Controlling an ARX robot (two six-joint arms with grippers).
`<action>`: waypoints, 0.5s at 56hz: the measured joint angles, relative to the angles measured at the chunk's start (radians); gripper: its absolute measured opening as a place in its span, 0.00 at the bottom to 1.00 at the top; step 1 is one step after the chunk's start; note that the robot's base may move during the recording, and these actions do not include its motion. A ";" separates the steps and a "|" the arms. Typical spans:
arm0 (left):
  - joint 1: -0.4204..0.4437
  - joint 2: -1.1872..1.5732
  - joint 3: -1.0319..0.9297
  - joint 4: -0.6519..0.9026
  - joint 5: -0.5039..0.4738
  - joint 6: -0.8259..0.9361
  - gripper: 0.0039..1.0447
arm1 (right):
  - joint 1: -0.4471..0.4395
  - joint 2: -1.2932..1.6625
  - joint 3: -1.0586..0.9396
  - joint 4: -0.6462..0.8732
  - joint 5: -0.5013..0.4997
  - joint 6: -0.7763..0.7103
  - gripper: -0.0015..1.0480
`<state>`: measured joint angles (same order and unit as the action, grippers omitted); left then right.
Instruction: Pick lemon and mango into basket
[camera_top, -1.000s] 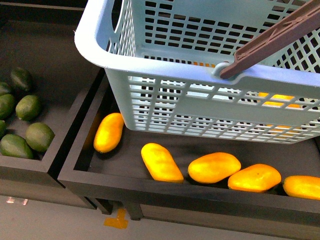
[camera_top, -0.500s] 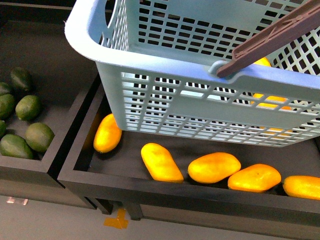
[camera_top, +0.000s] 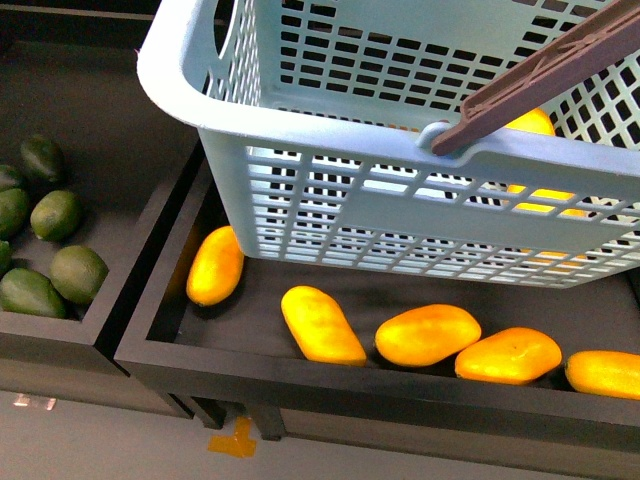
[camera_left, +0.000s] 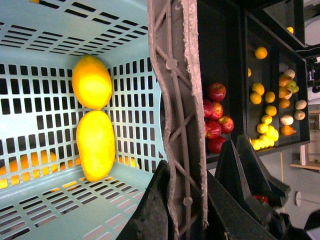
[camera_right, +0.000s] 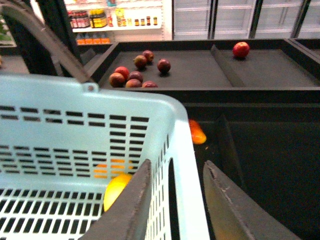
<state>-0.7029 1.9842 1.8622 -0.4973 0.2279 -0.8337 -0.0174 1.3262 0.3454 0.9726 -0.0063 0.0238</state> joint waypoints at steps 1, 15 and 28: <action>0.000 0.000 0.000 0.000 -0.001 0.000 0.07 | 0.005 -0.012 -0.014 0.000 0.000 -0.002 0.24; 0.000 0.000 0.000 0.000 0.001 0.000 0.07 | 0.014 -0.189 -0.158 -0.032 0.006 -0.018 0.02; 0.000 0.000 0.000 0.000 0.007 -0.001 0.07 | 0.014 -0.322 -0.239 -0.085 0.006 -0.018 0.02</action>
<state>-0.7032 1.9842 1.8622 -0.4973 0.2352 -0.8345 -0.0036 1.0046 0.1066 0.8879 -0.0002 0.0059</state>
